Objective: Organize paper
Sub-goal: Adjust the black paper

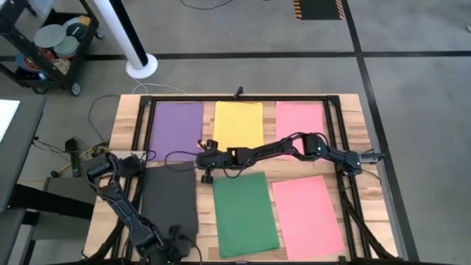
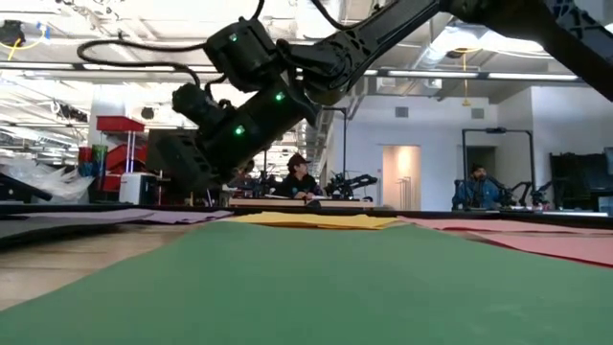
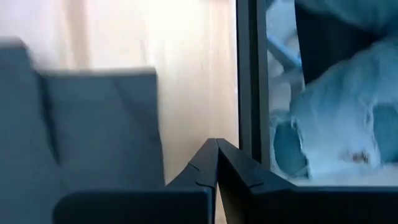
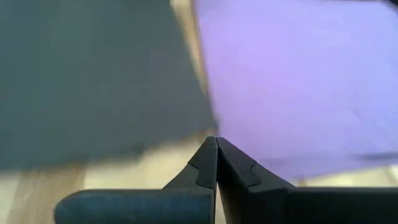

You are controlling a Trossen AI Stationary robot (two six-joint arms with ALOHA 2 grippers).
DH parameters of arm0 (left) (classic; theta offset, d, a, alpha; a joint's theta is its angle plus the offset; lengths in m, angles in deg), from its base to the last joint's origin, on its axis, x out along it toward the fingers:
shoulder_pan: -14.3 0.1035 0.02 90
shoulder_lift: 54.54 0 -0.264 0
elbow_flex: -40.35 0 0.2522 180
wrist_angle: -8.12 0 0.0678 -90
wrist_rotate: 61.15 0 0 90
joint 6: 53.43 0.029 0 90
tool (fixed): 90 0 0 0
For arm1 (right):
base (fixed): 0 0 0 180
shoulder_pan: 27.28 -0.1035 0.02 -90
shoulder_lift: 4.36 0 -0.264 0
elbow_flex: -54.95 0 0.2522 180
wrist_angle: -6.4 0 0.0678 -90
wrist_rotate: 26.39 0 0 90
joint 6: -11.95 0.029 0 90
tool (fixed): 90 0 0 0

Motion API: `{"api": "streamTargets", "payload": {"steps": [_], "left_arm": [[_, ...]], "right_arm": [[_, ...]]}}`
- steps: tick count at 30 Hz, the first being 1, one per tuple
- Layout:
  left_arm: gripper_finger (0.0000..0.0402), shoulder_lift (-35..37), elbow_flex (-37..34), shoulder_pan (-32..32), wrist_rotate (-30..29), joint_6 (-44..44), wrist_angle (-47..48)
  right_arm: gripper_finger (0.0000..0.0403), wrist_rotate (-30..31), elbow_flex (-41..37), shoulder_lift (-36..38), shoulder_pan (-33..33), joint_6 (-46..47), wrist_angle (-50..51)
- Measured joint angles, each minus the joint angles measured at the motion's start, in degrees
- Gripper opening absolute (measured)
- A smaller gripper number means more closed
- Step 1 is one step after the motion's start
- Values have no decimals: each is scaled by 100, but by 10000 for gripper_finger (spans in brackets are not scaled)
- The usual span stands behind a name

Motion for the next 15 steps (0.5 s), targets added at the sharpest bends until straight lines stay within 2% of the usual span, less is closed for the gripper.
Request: {"api": "streamTargets", "payload": {"steps": [2, 5, 8, 10, 12, 15], "left_arm": [[0, 126, 0, 2, -354, -8, -24], [0, 498, 9, 0, -1272, -89, 75], [0, 1015, 11, 0, -2076, -418, 837], [0, 1361, 13, 21, -2537, -984, 1720], [0, 1643, -39, 131, -2731, -1580, 2567], [0, 1958, -324, 390, -2775, -1839, 3050]], "right_arm": [[0, 0, 0, 40, -34, 0, 263], [0, -8, -2, 195, -178, -183, 924], [0, -15, -2, 422, -359, -486, 1727], [0, -31, -2, 585, -487, -608, 2137], [0, -36, -2, 730, -611, -699, 2306], [0, -37, -4, 922, -828, -748, 2503]]}}
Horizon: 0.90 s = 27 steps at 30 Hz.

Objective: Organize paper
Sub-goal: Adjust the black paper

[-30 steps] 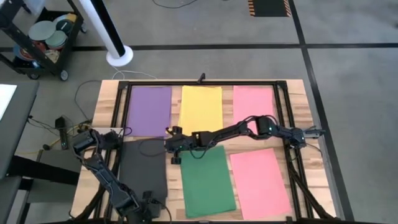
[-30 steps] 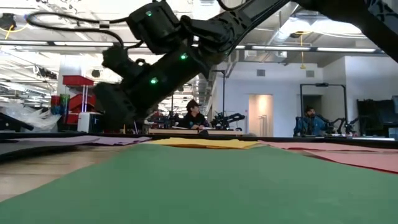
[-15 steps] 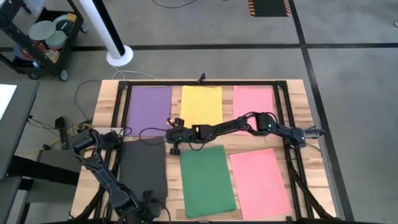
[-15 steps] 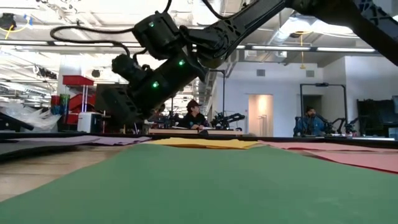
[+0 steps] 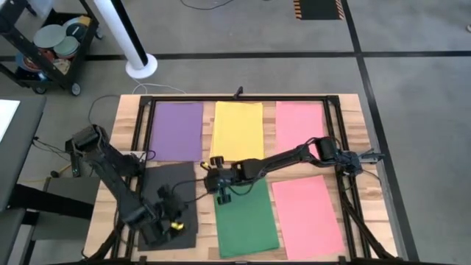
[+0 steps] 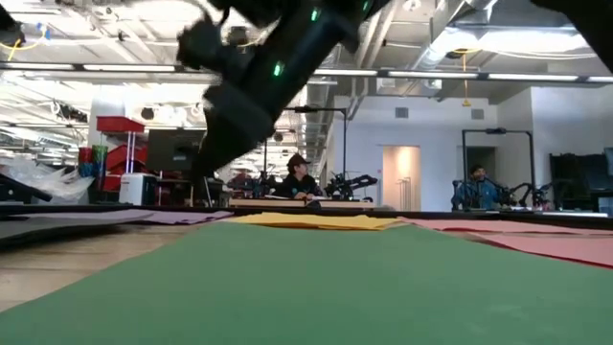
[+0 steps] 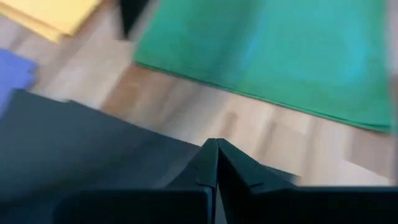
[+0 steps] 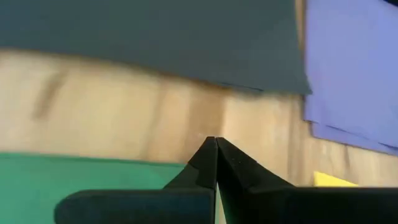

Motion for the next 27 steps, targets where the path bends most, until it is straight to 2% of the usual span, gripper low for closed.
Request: {"api": "streamTargets", "payload": {"steps": [7, 14, 20, 27], "left_arm": [[0, 465, -734, 876, 248, 311, 8], [0, 1171, -1380, 1866, -177, 447, 30], [0, 1707, -2009, 2792, 419, 1236, -176], [0, 1847, -2552, 3735, 578, 1857, -297]], "right_arm": [[0, -447, -662, 74, -376, 269, -157], [0, -475, -840, 40, -493, 662, -959], [0, -474, -840, 9, -269, 1118, -1398], [0, -469, -842, 7, -237, 1109, -1585]]}}
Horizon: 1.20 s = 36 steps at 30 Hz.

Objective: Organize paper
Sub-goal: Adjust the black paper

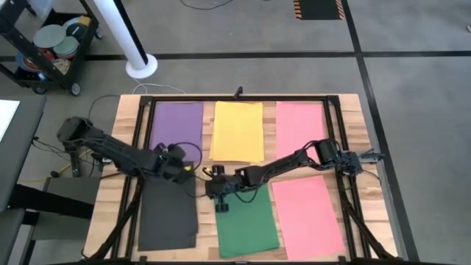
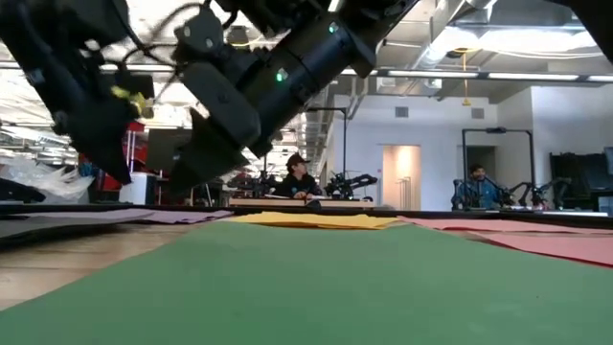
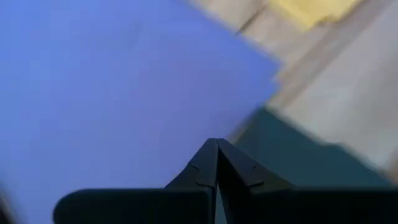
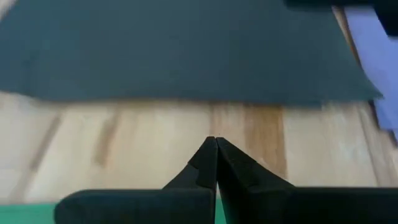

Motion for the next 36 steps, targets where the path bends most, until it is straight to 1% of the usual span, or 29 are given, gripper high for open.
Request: {"api": "streamTargets", "payload": {"steps": [3, 6, 9, 11, 16, 22, 28, 36], "left_arm": [[0, -20, -162, 432, 160, 348, -264], [0, -26, -342, 766, 312, 905, -914], [0, -26, -465, 1055, 675, 1493, -1686], [0, -28, -531, 1205, 888, 1707, -1830], [0, -28, -698, 1478, 871, 1789, -1773], [0, -28, -913, 1581, 1264, 1893, -2154], [0, -28, -918, 1483, 1287, 1917, -2396], [0, -28, -918, 1328, 1442, 1907, -2408]], "right_arm": [[0, -85, 2, 2, -12, -4, -210], [0, -165, 2, 2, 18, -5, -344], [0, -165, 2, 4, 53, -6, -423], [0, -165, 2, 3, 58, -24, -379], [0, -165, 4, 4, 21, -118, -188], [0, -165, 4, 4, -42, -194, 16], [0, -165, 3, 4, -41, -178, 54], [0, -165, 4, 4, -34, -175, 87]]}}
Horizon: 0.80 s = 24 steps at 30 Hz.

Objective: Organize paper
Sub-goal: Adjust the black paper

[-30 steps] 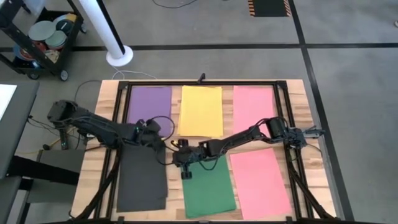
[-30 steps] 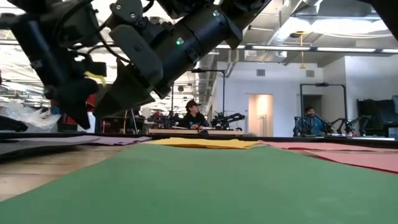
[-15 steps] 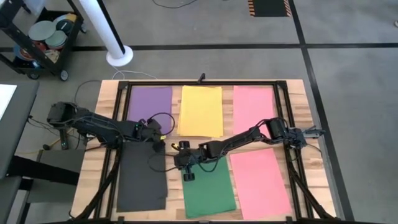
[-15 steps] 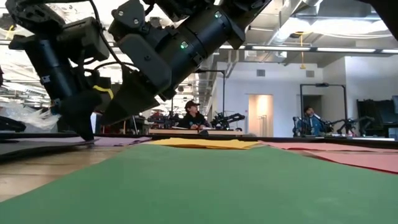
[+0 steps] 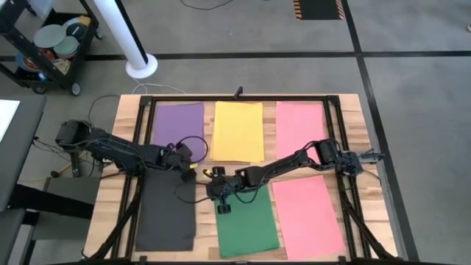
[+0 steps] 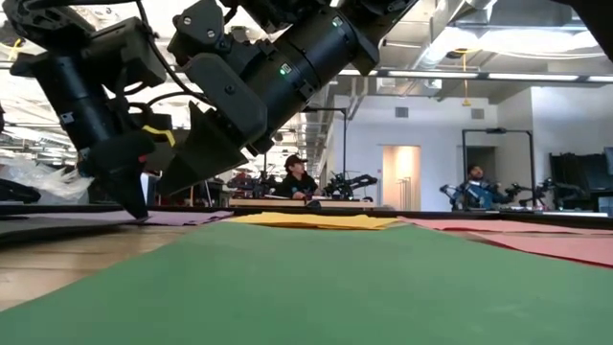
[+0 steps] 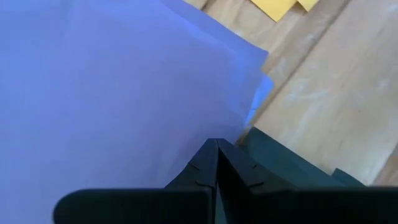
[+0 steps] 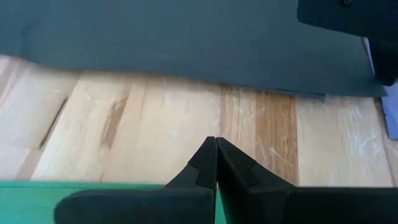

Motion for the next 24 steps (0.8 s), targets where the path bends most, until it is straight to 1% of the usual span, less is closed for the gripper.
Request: {"api": "streamTargets", "payload": {"steps": [13, 19, 24], "left_arm": [[0, 0, 2, -561, 127, -341, -66], [0, 12, 4, -851, 125, -597, -77], [0, 13, 99, -1102, 65, -637, -234]], "right_arm": [[0, 0, -1, 0, 11, 2, 25], [0, -4, -1, 0, 32, -24, 29], [0, -7, 0, 0, 78, -39, 2]]}}
